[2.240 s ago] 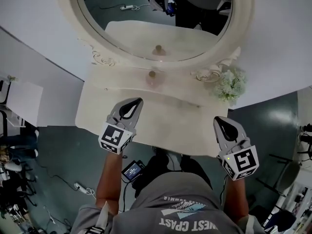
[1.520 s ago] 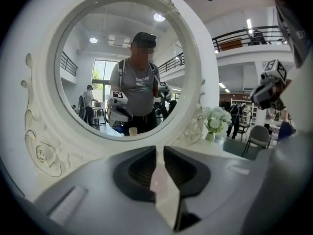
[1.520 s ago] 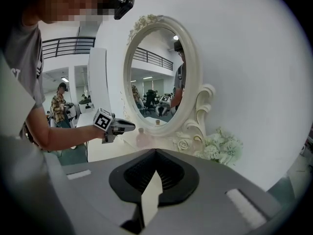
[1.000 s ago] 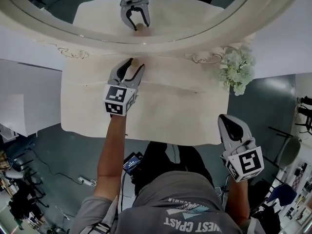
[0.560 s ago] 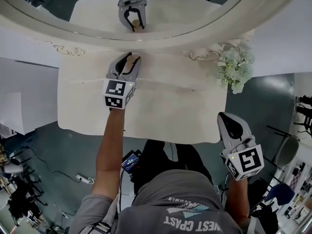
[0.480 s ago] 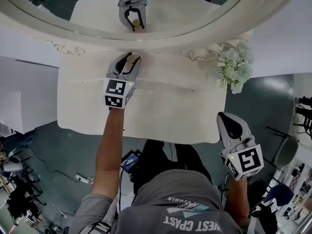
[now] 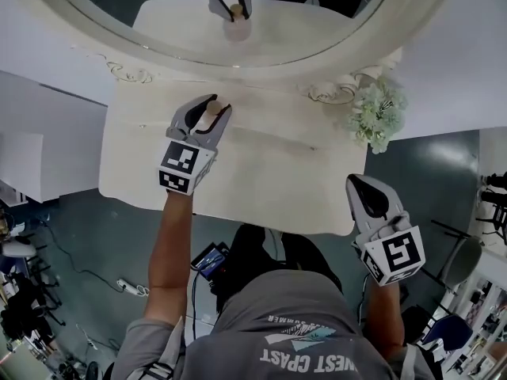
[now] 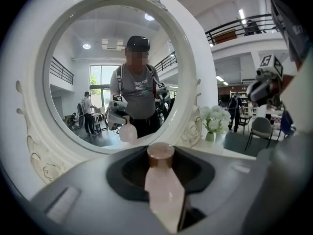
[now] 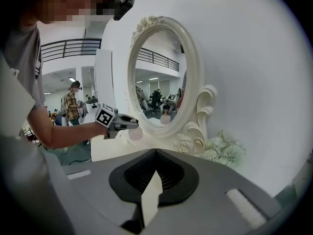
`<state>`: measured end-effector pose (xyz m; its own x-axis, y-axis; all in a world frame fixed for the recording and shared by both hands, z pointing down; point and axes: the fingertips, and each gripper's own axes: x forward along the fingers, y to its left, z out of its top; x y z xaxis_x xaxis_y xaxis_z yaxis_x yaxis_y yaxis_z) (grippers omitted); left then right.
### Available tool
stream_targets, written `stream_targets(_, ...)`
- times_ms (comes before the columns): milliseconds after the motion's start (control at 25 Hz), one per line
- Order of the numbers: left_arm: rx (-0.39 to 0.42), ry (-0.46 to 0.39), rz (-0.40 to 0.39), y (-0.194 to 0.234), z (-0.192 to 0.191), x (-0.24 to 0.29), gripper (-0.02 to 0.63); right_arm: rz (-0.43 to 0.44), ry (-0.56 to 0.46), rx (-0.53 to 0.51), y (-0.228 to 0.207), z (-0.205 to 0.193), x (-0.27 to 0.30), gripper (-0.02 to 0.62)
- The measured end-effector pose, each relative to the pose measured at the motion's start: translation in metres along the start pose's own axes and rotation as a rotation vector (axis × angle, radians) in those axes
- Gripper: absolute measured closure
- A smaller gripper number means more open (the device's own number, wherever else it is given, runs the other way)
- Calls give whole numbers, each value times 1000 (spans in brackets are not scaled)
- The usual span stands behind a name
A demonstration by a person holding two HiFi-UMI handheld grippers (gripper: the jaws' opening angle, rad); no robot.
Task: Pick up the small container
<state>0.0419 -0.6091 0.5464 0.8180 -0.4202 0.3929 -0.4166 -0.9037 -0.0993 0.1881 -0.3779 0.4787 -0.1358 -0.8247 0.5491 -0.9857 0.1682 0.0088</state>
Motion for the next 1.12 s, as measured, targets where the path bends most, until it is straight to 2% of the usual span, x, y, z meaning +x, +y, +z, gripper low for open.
stream_targets(520,76,-56,45,-35,75,-128,474,111,-140,-111,28,53,-16,594)
stream_targets(920,149,-60,85,-82,106,-207,474,195,-236,-172,54,85,-38,594)
stream_targets(1120,133,-48,112,-101,115,-240,474,242,-283,-214,70,102,-43,595)
